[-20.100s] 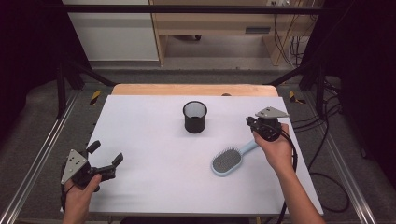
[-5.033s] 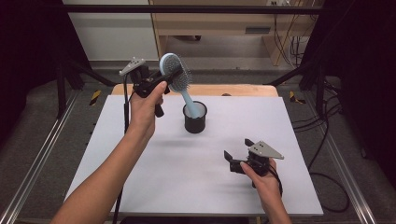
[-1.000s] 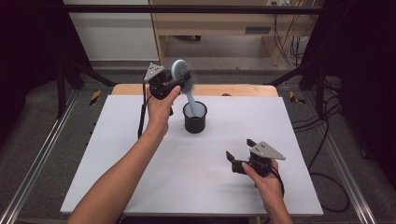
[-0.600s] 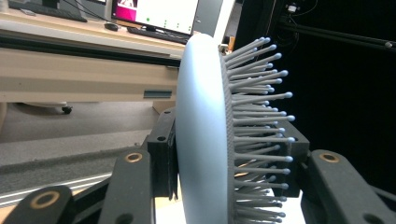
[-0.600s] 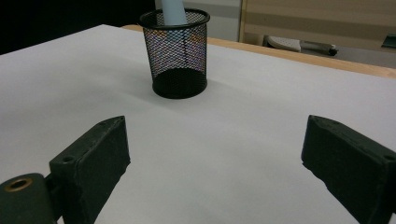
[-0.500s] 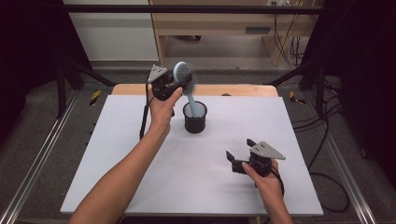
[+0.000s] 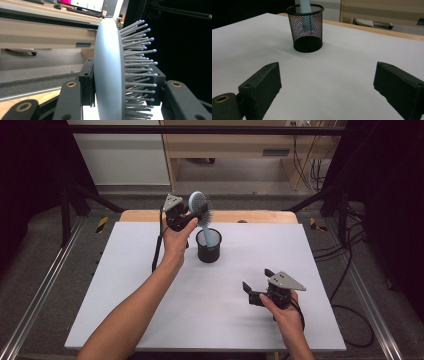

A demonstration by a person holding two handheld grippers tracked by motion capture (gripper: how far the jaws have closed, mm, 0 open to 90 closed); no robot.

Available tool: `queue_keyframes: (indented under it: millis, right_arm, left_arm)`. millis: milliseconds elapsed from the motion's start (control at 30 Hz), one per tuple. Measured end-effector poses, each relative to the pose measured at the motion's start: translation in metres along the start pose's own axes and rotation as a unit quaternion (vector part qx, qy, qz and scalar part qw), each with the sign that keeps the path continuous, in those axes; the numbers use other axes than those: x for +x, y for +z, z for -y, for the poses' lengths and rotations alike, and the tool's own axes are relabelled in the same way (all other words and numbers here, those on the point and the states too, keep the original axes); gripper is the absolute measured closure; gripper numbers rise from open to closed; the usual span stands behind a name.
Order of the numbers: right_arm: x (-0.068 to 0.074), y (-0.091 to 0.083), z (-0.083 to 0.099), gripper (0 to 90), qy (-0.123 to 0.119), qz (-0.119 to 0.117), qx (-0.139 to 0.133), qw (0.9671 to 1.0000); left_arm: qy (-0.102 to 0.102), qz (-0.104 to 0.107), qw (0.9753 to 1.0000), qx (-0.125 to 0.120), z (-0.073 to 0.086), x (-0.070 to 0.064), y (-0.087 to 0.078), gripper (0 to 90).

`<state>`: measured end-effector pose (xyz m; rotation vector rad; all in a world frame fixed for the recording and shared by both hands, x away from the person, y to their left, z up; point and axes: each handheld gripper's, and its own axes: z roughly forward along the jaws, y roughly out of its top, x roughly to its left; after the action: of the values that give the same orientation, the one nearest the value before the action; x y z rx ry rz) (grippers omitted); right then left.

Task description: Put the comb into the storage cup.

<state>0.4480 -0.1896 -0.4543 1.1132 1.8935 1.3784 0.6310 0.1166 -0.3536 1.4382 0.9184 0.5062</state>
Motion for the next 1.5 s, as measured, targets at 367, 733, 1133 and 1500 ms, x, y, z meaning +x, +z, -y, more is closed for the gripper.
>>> queue_keyframes:
  millis: [367,733,1133,1500]
  right_arm:
    - [-0.001,0.0,0.0,7.5,0.001,0.0,-0.001,1.0]
    - [-0.002,0.0,0.0,6.3,0.001,0.001,0.0,1.0]
    - [0.0,0.0,0.001,5.3,0.0,0.004,-0.002,1.0]
    - [0.0,-0.001,0.001,4.3,0.0,0.004,-0.001,1.0]
  left_arm:
    - [-0.001,0.001,1.0,0.006,0.005,0.001,0.006,52.4]
    - [-0.011,0.002,0.9999,0.012,0.012,0.002,0.008,52.2]
    - [-0.014,0.002,0.9998,0.016,0.018,0.002,0.01,52.2]
    - [-0.012,0.003,0.9998,0.018,0.022,0.003,0.01,52.1]
